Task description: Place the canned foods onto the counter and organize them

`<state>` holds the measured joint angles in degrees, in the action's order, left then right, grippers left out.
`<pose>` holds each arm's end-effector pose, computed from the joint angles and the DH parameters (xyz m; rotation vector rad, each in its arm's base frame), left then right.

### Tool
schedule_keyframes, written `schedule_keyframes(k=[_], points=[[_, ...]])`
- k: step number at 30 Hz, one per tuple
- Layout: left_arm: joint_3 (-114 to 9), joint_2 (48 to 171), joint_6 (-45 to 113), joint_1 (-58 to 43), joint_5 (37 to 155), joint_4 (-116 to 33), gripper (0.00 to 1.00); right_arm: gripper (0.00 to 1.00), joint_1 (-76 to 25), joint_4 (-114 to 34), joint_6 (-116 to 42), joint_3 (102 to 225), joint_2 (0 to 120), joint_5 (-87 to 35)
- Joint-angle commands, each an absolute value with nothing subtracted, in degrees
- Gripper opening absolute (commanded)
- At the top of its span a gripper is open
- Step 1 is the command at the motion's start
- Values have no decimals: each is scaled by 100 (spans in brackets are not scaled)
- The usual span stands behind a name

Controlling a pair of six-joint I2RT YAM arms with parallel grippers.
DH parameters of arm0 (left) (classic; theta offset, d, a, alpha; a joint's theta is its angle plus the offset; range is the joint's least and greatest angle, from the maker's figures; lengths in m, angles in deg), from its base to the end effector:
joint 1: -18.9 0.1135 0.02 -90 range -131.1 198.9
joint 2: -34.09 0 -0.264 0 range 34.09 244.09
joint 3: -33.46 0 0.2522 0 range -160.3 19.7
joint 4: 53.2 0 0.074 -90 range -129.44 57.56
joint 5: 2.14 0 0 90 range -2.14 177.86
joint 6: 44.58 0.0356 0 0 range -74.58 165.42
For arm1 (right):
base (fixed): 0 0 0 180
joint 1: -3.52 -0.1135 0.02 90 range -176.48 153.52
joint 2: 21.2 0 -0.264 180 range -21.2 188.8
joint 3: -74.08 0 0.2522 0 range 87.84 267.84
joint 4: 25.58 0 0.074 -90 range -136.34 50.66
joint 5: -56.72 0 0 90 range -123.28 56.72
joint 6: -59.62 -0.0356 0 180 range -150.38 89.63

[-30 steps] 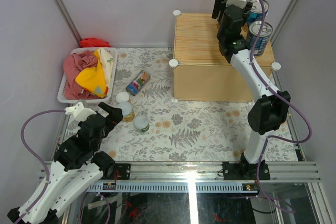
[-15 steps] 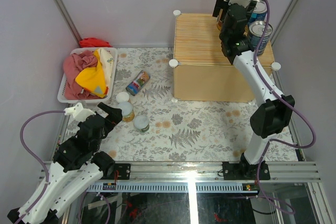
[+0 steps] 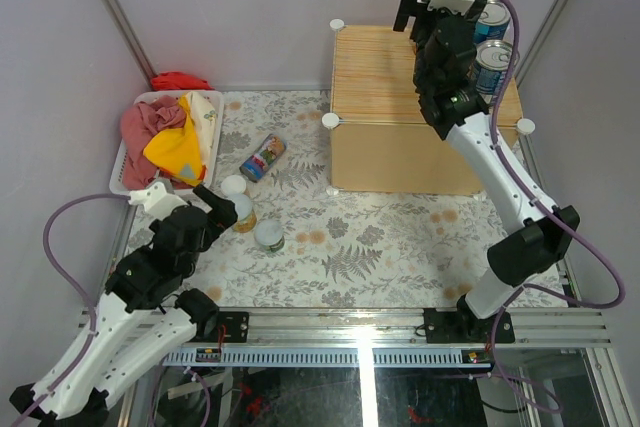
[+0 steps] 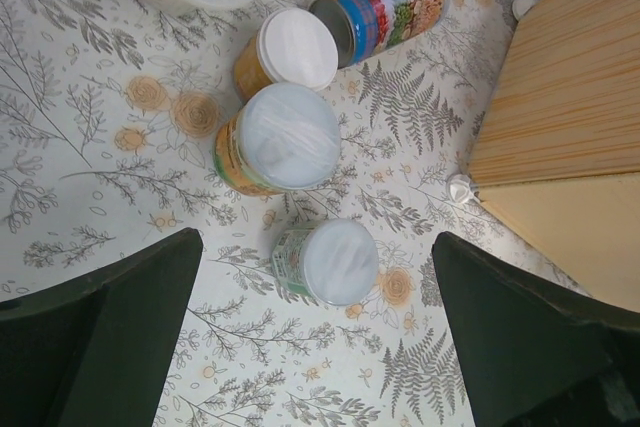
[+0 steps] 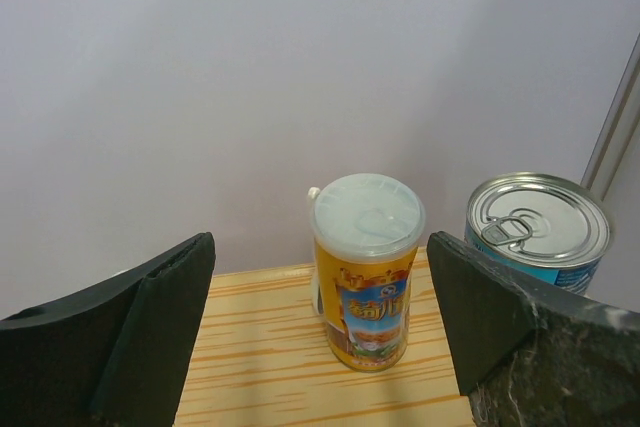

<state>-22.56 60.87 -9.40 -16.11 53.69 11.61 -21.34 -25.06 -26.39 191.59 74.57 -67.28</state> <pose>0.0840 -0.0344 0.2955 -0.6755 1.9744 -0.2998 0.3501 0.1403 0.5088 0.2187 1.2322 -0.0351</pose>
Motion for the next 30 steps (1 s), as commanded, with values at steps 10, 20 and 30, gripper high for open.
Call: schedule_keyframes(k=[10,20,30], points=[[-3731,8401,1175,-1623,5197,162,100,93,-3250,-2159,-2492,18626,6344,-7045],[-4622,10432,2283,-98,7476,-472,100,93,-4273,-2806,-2953,17769,5532,-7160],[-4832,11591,2722,196,7950,-1211,100,91,-4642,-3528,-3521,16778,4531,-7043]])
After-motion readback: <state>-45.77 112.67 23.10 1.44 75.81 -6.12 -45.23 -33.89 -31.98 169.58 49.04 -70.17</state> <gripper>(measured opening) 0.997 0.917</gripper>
